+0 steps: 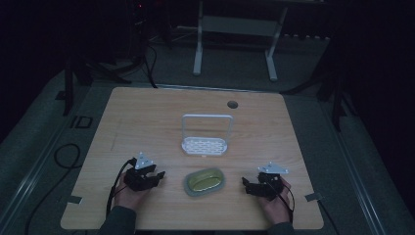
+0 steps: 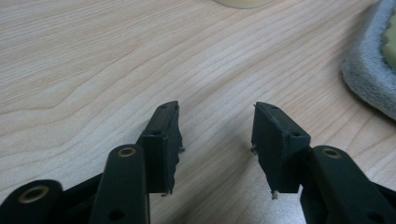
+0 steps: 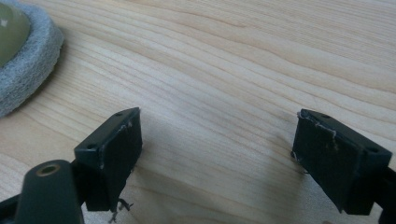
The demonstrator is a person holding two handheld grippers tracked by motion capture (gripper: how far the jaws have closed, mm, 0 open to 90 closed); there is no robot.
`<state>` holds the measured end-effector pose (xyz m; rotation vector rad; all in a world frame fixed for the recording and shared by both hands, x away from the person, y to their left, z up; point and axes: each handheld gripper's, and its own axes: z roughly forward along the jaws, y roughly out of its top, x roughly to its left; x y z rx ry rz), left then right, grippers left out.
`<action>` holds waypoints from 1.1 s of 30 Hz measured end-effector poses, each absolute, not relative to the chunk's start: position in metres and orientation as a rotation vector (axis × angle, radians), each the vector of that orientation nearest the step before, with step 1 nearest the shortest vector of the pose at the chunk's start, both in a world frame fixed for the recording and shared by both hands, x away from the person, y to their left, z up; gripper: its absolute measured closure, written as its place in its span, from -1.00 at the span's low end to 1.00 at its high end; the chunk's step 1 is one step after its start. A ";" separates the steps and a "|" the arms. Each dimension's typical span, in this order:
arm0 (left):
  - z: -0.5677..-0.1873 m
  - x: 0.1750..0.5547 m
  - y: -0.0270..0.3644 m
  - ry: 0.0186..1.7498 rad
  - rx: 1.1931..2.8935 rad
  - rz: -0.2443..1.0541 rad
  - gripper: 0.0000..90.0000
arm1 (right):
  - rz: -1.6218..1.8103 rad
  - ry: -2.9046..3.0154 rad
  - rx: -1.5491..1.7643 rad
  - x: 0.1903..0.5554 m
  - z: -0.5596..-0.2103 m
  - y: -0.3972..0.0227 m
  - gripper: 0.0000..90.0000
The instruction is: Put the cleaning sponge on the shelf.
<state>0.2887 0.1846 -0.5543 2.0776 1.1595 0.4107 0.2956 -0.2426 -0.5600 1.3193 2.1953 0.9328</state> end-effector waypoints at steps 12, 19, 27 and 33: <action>-0.546 0.286 0.187 1.169 2.082 0.339 0.40 | 0.934 2.194 1.319 0.296 -0.560 -0.242 -0.66; -0.535 0.282 0.183 1.108 2.075 0.297 0.52 | 0.933 2.194 1.319 0.296 -0.560 -0.242 -0.66; -0.520 0.283 0.175 1.016 2.083 0.295 0.53 | 0.933 2.194 1.320 0.295 -0.560 -0.242 -0.66; -0.513 0.285 0.164 0.971 2.109 0.283 0.50 | 0.934 2.194 1.320 0.295 -0.560 -0.242 -0.66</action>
